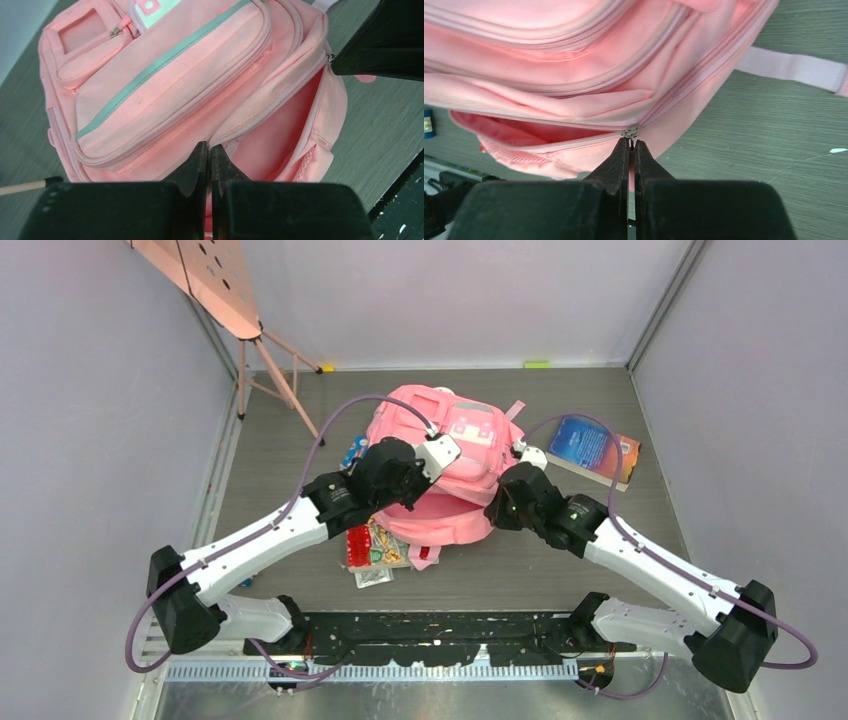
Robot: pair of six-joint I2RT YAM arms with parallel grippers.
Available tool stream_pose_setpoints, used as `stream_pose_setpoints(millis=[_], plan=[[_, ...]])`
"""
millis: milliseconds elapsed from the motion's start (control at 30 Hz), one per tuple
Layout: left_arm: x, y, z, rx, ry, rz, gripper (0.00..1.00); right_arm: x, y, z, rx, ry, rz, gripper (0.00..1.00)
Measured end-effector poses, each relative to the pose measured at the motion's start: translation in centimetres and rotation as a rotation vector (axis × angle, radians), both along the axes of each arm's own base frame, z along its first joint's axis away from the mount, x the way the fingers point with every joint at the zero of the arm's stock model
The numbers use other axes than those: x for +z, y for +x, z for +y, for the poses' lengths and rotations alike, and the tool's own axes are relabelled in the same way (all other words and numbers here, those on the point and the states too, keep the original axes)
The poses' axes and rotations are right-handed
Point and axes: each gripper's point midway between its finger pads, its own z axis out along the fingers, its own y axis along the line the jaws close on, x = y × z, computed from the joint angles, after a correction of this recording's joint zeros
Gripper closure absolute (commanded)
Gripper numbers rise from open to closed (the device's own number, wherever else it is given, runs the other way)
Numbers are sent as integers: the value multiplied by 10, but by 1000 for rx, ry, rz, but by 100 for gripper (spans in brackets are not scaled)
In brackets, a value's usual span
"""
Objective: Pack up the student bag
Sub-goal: Unzip the student bag at the center of the board.
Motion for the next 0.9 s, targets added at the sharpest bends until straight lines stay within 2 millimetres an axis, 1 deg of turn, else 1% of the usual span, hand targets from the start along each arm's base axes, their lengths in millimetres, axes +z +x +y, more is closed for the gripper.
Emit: stream_pose_setpoints(millis=[100, 333, 500, 567, 733, 900], plan=[[9, 3, 4, 22, -4, -25, 100, 1, 5, -6, -26, -20, -15, 100], [15, 8, 9, 59, -1, -44, 100, -1, 20, -17, -59, -81, -57, 100], [35, 16, 12, 91, -23, -61, 100, -6, 44, -32, -117, -125, -83, 100], [39, 18, 13, 108, -30, -67, 100, -6, 53, -38, -138, -130, -96, 100], [39, 21, 17, 141, -49, -52, 100, 0, 79, -51, -195, -98, -135, 100], [39, 22, 16, 147, -84, -24, 100, 3, 104, -56, -216, -48, -170, 100]])
